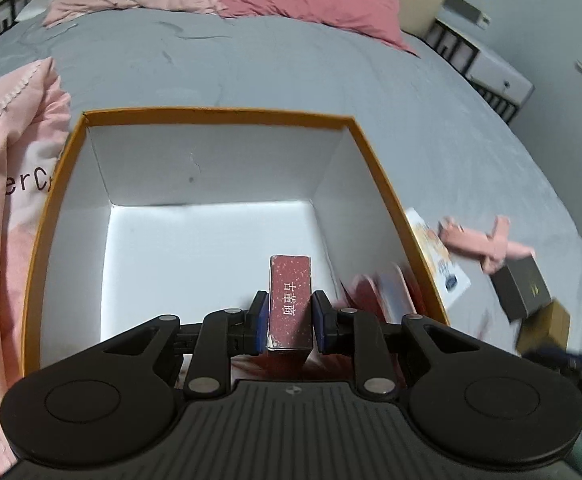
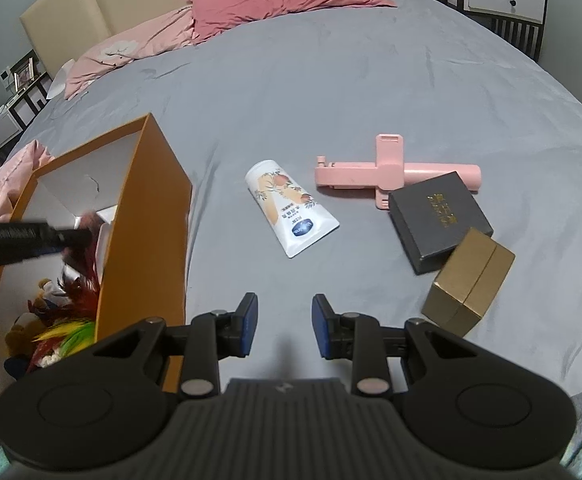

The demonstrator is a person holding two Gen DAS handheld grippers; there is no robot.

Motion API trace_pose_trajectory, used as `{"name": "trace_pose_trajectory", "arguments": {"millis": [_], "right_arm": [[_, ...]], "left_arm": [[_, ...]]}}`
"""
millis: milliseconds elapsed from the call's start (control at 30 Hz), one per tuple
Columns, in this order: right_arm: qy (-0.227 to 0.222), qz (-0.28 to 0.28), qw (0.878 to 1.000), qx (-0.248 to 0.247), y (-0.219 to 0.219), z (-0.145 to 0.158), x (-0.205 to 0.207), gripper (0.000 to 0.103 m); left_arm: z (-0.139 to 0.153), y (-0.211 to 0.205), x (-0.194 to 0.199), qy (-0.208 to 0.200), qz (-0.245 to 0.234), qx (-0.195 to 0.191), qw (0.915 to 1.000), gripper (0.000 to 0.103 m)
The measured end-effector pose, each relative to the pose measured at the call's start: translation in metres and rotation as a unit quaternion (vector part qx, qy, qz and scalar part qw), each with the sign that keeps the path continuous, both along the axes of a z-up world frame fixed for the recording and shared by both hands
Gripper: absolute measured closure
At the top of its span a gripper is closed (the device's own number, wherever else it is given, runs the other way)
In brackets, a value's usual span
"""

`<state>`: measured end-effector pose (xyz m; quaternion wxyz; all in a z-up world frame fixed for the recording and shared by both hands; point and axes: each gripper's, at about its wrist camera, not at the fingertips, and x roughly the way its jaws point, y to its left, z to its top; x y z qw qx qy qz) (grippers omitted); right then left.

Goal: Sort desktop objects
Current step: 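Set the card box upright in the box with the left tool, then move the left tool to the white lotion tube while the right tool grasps the black gift box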

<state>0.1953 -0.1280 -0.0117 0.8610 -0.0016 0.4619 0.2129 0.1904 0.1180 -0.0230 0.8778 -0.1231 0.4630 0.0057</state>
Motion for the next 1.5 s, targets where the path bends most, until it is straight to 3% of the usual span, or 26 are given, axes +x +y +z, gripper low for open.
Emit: {"name": "trace_pose_trajectory", "arguments": {"millis": [200, 533, 733, 933, 1033, 1167, 1233, 1300, 1500], "right_arm": [[0.002, -0.001, 1.0, -0.001, 0.001, -0.001, 0.0, 0.071], [-0.001, -0.004, 1.0, 0.003, -0.005, 0.002, -0.002, 0.071], [-0.002, -0.001, 1.0, 0.005, -0.006, 0.002, -0.003, 0.071], [-0.006, -0.005, 1.0, -0.002, -0.014, 0.003, 0.003, 0.071], [0.0, -0.003, 1.0, -0.002, -0.025, 0.004, 0.012, 0.071], [0.003, -0.017, 1.0, -0.008, -0.047, 0.005, 0.028, 0.071], [0.015, -0.029, 0.999, -0.004, -0.061, 0.004, 0.039, 0.071], [0.025, -0.044, 0.999, -0.008, -0.074, 0.001, 0.05, 0.067], [0.042, -0.078, 0.996, 0.0, -0.106, -0.01, 0.09, 0.056]], "left_arm": [[-0.001, -0.011, -0.006, 0.008, -0.016, -0.007, 0.9998, 0.077], [0.004, 0.014, -0.017, -0.015, 0.033, -0.088, 0.9955, 0.074], [0.005, 0.019, -0.017, -0.02, 0.049, -0.088, 0.9947, 0.074], [0.033, -0.002, -0.021, -0.063, 0.018, -0.046, 0.9967, 0.074], [0.054, -0.028, -0.019, -0.088, -0.026, -0.009, 0.9958, 0.07], [0.068, -0.076, -0.008, -0.099, -0.104, 0.046, 0.9885, 0.067], [0.065, -0.098, 0.0, -0.096, -0.139, 0.065, 0.9834, 0.064], [0.057, -0.119, 0.01, -0.085, -0.167, 0.082, 0.9789, 0.05], [0.016, -0.181, 0.042, -0.031, -0.25, 0.132, 0.9588, 0.049]]}}
